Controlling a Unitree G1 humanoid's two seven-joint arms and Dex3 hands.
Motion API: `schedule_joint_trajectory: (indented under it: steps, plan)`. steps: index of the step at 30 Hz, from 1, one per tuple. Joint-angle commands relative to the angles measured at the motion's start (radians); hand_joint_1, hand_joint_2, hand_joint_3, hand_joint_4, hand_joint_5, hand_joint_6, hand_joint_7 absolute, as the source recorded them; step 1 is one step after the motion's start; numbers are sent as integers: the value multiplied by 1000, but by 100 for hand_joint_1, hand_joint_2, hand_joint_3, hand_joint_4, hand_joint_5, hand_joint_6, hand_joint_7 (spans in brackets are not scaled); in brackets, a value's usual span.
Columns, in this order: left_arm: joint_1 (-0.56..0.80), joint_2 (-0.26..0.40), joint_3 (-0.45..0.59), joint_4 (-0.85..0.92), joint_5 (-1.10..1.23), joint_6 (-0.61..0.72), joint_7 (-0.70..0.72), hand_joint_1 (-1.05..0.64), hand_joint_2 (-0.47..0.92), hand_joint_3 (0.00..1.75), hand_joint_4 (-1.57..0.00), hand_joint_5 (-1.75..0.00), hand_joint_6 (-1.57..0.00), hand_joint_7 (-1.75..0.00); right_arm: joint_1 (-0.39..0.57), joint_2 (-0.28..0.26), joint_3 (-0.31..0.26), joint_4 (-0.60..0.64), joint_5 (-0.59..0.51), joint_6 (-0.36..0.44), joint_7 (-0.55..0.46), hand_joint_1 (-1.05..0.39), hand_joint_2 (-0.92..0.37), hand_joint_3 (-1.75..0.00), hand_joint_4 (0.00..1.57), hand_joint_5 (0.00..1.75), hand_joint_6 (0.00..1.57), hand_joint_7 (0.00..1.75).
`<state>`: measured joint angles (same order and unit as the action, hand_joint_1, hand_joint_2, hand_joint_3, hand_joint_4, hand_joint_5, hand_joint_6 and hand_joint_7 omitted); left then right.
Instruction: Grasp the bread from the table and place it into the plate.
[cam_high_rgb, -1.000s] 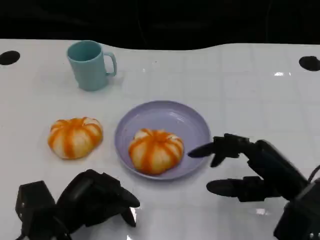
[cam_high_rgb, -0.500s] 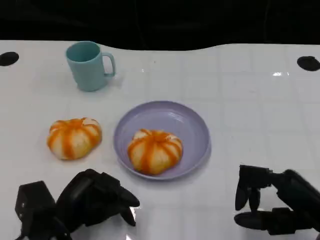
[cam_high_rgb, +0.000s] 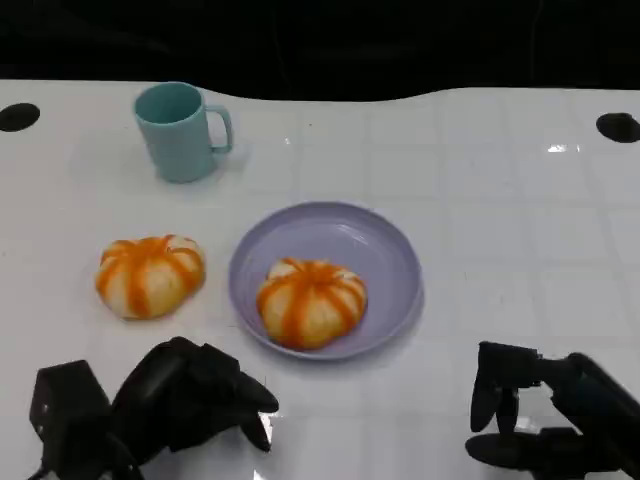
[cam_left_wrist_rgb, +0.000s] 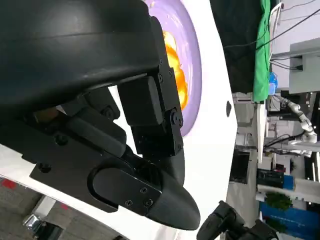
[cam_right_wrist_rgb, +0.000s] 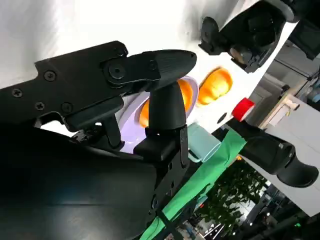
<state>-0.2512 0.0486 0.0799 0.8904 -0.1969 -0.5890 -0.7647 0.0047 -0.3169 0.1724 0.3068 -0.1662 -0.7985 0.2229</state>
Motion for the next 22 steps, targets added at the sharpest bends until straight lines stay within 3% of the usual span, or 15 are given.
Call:
schedule_joint_trajectory:
  steps: [1, 22]
  plan:
    - [-5, 24, 9, 9, -9, 5, -7, -105, 84, 0, -126, -86, -157, -2, -26, 9, -15, 52, -15, -42, -27, -46, -92, -24, 73, 175, 54, 173]
    - [-18, 30, 13, 38, -12, -8, -13, -105, 85, 0, -126, -87, -157, -3, -65, 25, -23, 150, -56, -101, -72, -44, -92, -20, 74, 175, 55, 173]
